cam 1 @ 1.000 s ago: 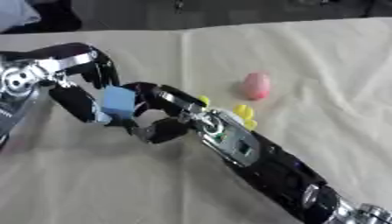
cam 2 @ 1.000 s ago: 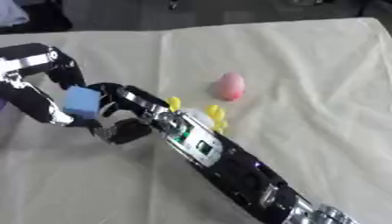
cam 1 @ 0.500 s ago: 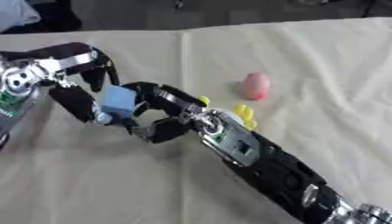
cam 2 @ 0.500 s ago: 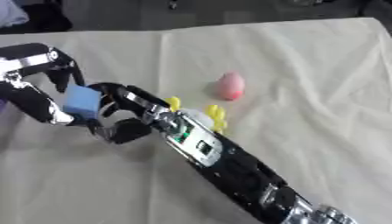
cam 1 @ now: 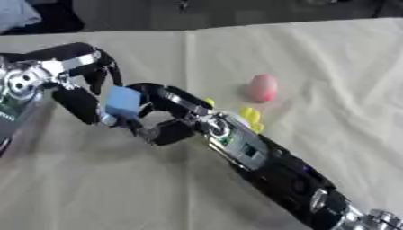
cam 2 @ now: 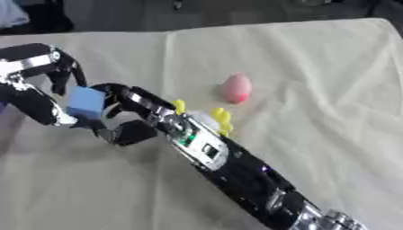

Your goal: Pick up the objects with one hand, pass them to the other hand, and then place them into the box on the other side of the table.

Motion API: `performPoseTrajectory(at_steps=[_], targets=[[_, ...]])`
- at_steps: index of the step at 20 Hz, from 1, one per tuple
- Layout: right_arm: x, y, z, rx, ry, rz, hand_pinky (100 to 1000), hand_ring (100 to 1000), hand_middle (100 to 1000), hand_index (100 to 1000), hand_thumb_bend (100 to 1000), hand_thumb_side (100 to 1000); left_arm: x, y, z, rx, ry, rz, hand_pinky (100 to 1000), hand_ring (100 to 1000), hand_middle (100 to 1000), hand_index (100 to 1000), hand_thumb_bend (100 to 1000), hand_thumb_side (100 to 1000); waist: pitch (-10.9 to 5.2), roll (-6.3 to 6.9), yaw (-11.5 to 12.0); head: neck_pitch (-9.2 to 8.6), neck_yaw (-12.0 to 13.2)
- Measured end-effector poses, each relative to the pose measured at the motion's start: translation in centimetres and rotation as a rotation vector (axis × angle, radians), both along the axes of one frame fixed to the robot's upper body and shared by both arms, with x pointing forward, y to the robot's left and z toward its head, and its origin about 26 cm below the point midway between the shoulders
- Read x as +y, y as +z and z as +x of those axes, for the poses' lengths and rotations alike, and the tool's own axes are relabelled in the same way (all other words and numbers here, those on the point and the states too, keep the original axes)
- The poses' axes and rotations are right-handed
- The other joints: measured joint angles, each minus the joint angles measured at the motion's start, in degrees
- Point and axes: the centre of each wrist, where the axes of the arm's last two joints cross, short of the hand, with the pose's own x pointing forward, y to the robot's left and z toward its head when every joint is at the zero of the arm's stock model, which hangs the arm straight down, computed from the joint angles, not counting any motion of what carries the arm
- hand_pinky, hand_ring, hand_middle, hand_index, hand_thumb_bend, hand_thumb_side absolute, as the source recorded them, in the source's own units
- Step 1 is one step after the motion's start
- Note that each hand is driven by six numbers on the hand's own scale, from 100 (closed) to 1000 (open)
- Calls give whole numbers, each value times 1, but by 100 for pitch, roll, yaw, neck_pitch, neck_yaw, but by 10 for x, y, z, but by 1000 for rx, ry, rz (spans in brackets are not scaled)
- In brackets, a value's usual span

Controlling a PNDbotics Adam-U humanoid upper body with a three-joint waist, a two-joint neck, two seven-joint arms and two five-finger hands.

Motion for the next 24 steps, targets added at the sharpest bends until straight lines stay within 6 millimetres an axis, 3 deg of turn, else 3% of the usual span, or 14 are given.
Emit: performPoseTrajectory(at_steps=[6, 12, 15, 24], targets=[[1, 1, 0, -15, -14, -9, 729, 793, 741, 851, 107, 100, -1, 1, -1, -5, -3, 9, 715, 482, 238, 338, 479, 100, 0, 0, 0, 0, -33], [2, 1, 0, -39, -24, -34, 748, 832, 782, 889, 253, 100, -1, 2, -2, 0, -3, 11, 712, 474, 216, 311, 489, 100, 0, 0, 4, -2, -49], [2, 2, 0, -63, -34, -67, 760, 843, 801, 907, 319, 154, -1, 2, -3, 2, -2, 12, 712, 475, 212, 307, 485, 100, 0, 0, 6, -2, -49], [3, 4, 0, -129, -71, -159, 771, 860, 822, 926, 362, 203, 0, 1, -4, 10, -3, 26, 715, 475, 201, 296, 480, 100, 0, 0, 11, -6, -49]])
